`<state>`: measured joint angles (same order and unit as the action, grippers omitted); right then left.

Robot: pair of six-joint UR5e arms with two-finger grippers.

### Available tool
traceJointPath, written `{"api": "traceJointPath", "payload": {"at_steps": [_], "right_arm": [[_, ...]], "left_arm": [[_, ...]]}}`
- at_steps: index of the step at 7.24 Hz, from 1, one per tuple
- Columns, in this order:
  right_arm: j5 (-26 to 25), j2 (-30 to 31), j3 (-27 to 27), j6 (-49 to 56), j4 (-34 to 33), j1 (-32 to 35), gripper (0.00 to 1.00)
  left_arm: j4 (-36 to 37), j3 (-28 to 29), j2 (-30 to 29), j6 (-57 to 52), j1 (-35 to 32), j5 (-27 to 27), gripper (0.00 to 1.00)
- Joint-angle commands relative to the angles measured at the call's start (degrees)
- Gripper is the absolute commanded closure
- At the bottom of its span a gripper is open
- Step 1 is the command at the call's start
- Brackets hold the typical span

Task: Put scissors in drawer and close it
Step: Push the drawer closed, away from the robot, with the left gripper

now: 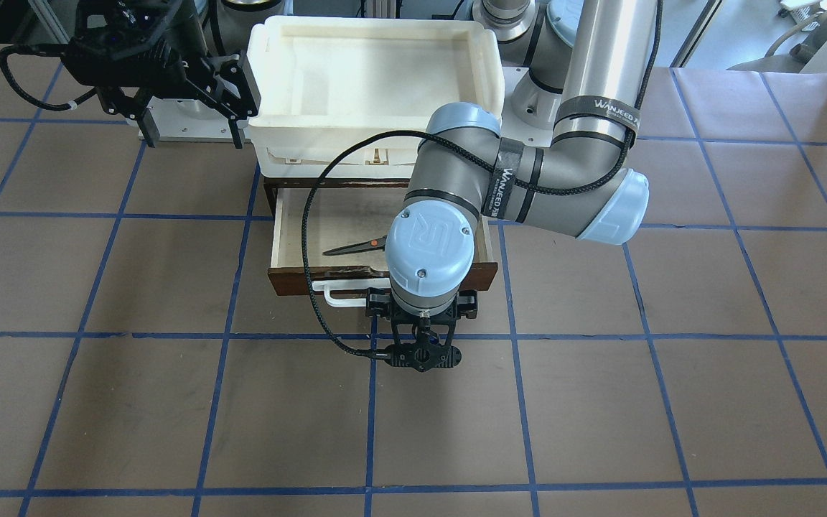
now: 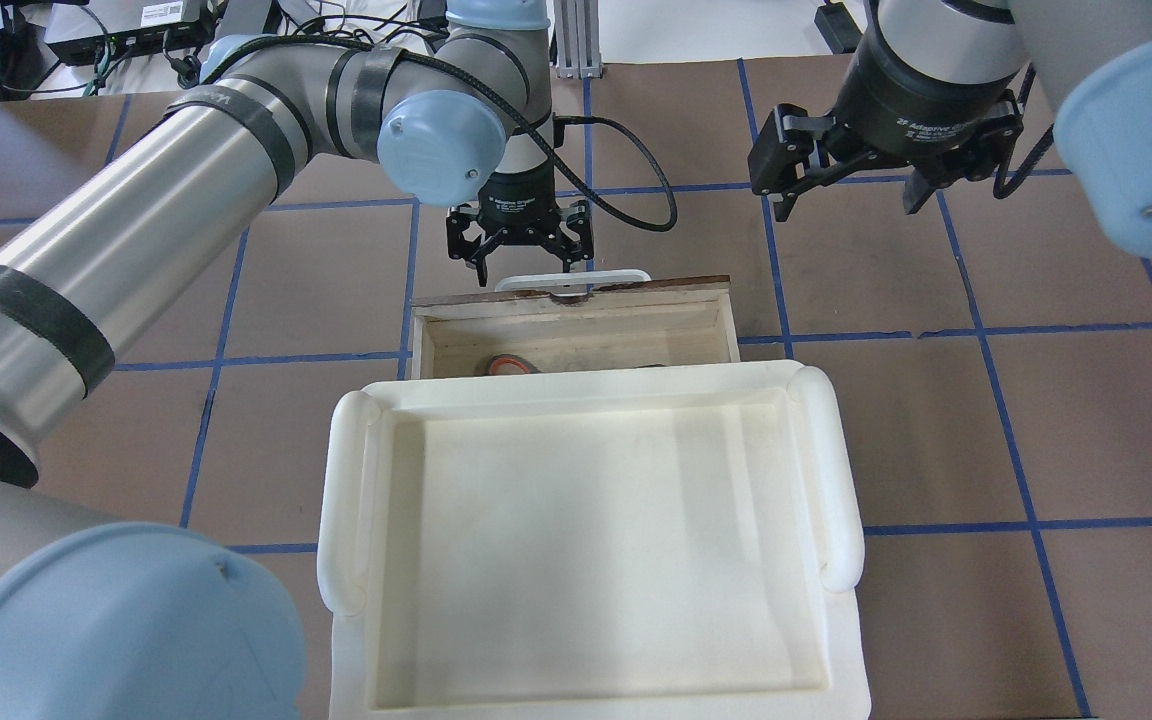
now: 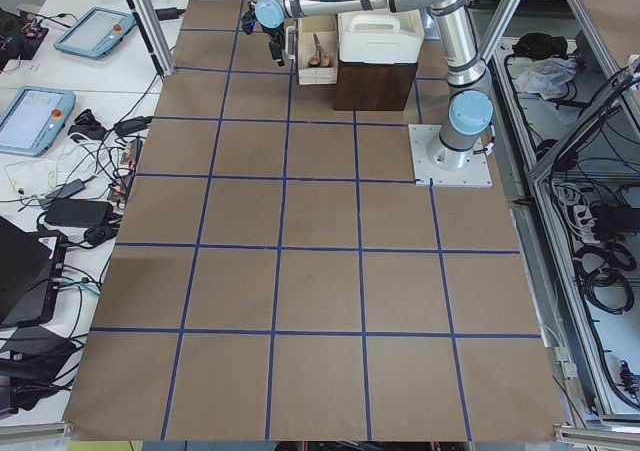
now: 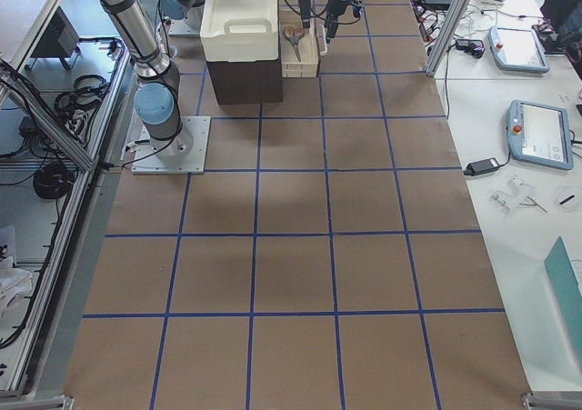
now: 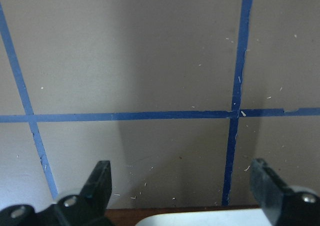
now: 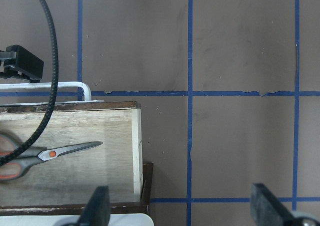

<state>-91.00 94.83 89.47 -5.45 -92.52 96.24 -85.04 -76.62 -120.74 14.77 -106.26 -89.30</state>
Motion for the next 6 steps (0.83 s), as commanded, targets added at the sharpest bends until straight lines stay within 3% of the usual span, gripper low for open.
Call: {"api": "traceJointPath", "payload": {"at_steps": [1, 6], "right_arm": [[0.12, 0.00, 0.00, 0.00, -0.03, 0.00, 0.00], [0.21, 0.00, 0.00, 0.00, -0.03, 0.00, 0.00]], "left_arm": [[-1.35, -0.11, 0.42, 0.00, 0.00, 0.01, 0.00], [-2.58, -3.09, 2.26, 0.00, 0.00, 0.09, 0.00]]}}
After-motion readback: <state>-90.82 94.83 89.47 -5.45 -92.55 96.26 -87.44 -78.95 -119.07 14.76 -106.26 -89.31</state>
